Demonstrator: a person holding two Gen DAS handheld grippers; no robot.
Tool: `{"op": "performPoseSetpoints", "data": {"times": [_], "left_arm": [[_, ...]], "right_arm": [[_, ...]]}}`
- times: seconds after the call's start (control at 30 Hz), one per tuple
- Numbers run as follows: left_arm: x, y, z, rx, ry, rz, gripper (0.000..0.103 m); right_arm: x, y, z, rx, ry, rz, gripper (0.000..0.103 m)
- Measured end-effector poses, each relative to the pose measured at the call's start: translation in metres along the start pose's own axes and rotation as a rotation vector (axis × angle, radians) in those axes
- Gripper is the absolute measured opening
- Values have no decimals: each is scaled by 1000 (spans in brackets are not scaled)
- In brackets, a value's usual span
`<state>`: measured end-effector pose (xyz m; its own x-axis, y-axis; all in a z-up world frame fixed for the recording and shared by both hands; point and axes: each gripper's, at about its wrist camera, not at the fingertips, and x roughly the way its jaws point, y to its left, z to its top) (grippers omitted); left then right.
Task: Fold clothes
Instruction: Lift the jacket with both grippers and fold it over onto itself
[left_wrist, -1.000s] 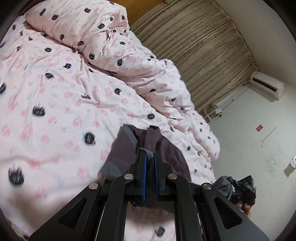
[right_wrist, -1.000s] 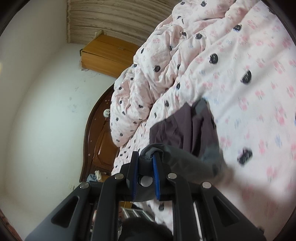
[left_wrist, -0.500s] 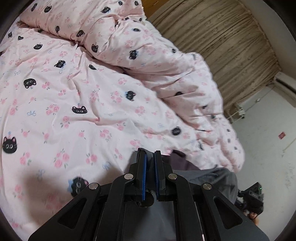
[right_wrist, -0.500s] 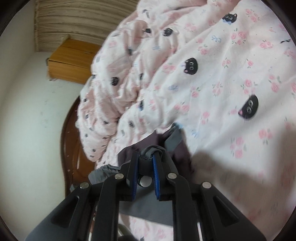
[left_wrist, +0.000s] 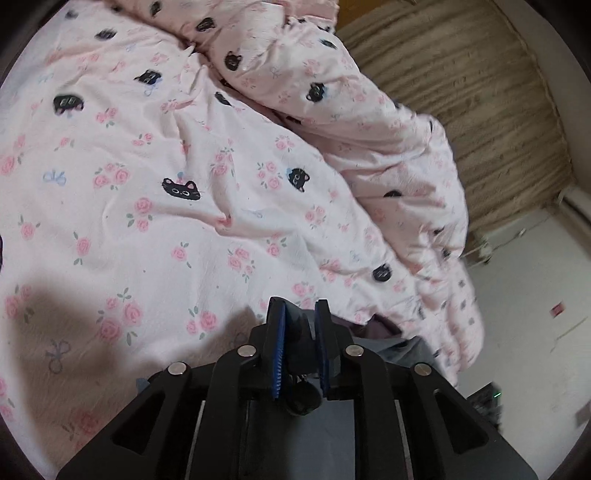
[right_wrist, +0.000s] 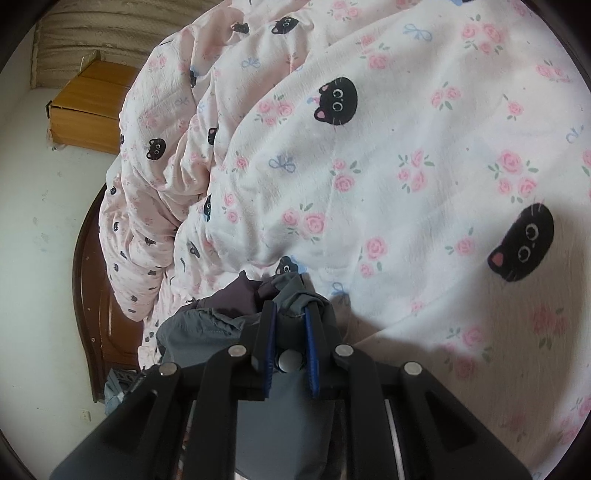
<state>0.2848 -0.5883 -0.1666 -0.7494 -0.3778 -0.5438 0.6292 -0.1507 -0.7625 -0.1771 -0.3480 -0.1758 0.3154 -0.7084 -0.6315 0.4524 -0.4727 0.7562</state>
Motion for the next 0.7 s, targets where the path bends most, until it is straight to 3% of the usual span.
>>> {"op": "performPoseSetpoints", "data": {"times": [0.03,0.07,0.1,0.2,0.27,0.37,0.53,0.7], "left_arm": [[-6,5,3,-35,-19,1,32],[-14,11,6,-65,-49,7,47],[-23,15,8,-86,-82,4,51],[-45,16,13,-69,-151,-5,51],[-53,2,12,27,-164,22,51],[-50,-39,-7,248,-145,64,52],[-23,-99,-57,539,-51,65,52],[9,-121,-88,646,37,97,52]], "right_arm": [[0,2,0,-8,-1,-10,15],[-1,4,0,-15,-3,-19,15],[-2,5,0,-23,-4,-32,16],[-6,9,-1,-39,-8,-54,16],[-7,11,-1,-51,-11,-70,16],[-9,17,-2,-72,-16,-96,16],[-12,29,-3,-113,-29,-142,16],[-13,35,-3,-133,-33,-176,16]]}}
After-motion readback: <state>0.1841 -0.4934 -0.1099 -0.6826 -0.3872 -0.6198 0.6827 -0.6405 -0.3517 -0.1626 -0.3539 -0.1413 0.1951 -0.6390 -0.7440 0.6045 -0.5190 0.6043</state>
